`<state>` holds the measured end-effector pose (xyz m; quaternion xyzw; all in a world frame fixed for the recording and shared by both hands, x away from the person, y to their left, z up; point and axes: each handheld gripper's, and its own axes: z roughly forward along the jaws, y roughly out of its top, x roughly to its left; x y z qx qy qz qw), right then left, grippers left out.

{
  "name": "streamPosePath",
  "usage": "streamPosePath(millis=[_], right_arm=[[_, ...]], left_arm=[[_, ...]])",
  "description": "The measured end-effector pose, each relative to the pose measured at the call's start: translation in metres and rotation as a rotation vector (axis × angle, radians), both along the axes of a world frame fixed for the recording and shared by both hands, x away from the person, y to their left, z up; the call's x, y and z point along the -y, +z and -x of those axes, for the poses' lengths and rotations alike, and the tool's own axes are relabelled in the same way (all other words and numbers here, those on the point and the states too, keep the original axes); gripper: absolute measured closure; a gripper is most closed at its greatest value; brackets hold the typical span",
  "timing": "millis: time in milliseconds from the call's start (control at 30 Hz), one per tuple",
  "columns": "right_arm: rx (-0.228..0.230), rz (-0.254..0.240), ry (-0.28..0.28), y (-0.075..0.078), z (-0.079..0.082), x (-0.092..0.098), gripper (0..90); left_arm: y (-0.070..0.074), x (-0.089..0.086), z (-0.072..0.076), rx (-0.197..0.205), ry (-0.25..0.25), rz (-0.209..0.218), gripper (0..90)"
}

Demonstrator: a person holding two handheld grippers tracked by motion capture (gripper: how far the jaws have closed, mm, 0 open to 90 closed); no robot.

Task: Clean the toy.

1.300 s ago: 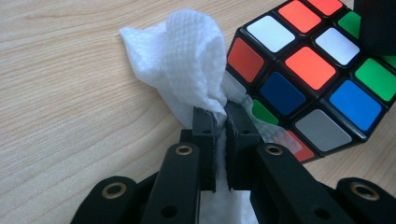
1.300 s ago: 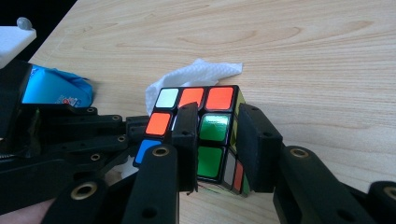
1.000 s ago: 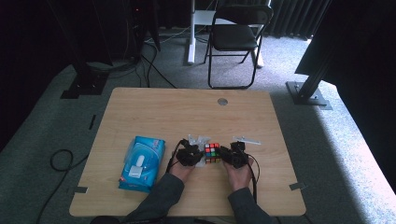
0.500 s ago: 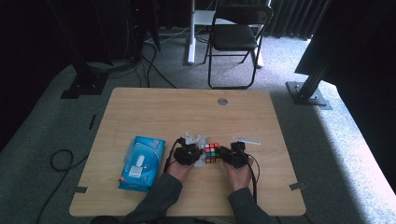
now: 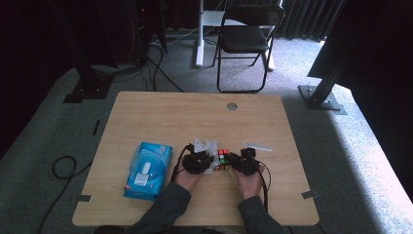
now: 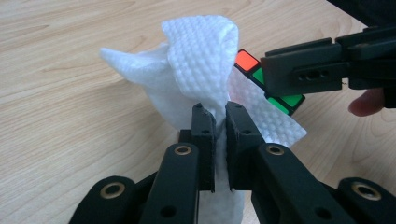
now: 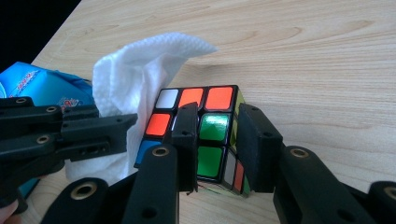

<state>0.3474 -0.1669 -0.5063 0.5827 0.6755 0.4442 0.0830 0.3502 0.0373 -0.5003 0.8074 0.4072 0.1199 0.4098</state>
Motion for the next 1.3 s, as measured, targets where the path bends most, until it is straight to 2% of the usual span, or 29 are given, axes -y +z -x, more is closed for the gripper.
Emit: streamPosePath(millis=[400,500,533,833,1300], right_arm=[[-0.001,0.002,-0.001,0.0,0.0,0.0,69.7],[-0.001,0.002,-0.002,0.0,0.0,0.0,69.7],[0.0,0.002,-0.002,0.0,0.0,0.0,69.7],[0.001,0.0,-0.001,0.0,0.0,0.0,69.7],[0.003,-0.003,-0.004,-0.001,0.0,0.0,69.6]], left_arm=[[-0.003,0.001,-0.001,-0.007,0.001,-0.012,83.4],[-0.006,0.0,-0.003,-0.02,0.007,-0.023,83.4],[-0.008,0.0,-0.003,-0.022,0.011,-0.021,83.4],[-0.031,0.005,-0.005,-0.074,0.019,-0.089,83.6],[-0.035,0.006,-0.005,-0.066,0.019,-0.093,83.6]])
